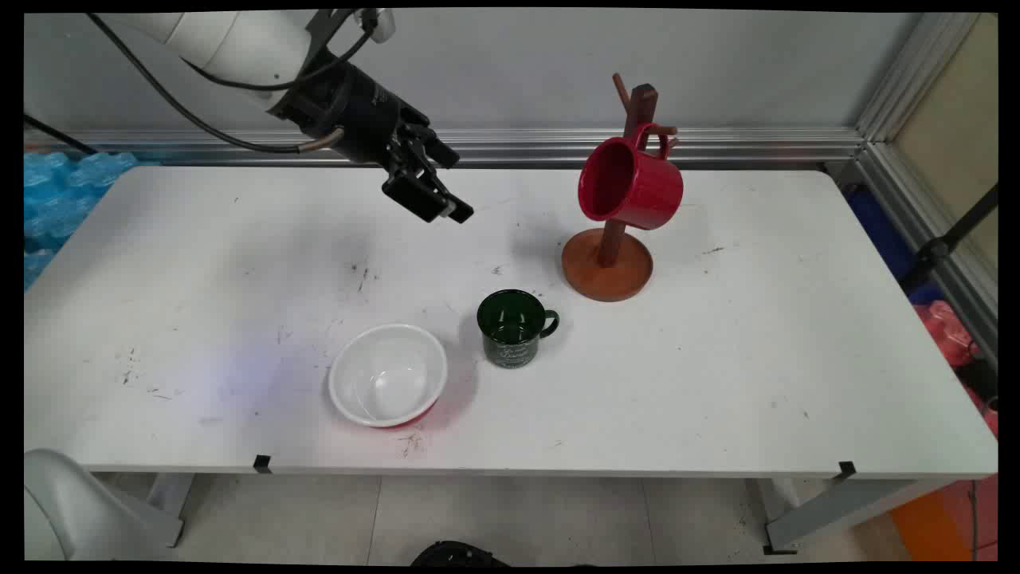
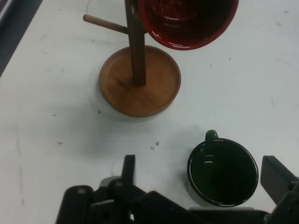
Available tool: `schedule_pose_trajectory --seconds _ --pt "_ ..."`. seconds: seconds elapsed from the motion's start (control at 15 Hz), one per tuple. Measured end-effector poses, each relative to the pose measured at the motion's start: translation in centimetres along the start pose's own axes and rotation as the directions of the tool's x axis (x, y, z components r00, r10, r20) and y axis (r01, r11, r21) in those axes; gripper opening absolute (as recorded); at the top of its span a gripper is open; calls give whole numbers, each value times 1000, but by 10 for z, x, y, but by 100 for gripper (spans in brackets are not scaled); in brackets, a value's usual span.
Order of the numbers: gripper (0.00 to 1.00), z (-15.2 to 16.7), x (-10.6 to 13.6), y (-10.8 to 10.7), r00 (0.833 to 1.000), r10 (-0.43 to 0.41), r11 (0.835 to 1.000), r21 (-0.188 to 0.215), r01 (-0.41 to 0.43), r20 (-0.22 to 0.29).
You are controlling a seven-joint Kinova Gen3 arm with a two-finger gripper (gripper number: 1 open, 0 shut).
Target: Pick up the red mug from the rack
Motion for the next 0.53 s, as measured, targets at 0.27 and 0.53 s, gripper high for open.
schedule_pose_trajectory --seconds 0.27,0.53 --pt "100 -1 -2 -1 999 43 999 -10 -43 -6" --pt "100 -2 -2 -1 995 94 995 -21 -94 -15"
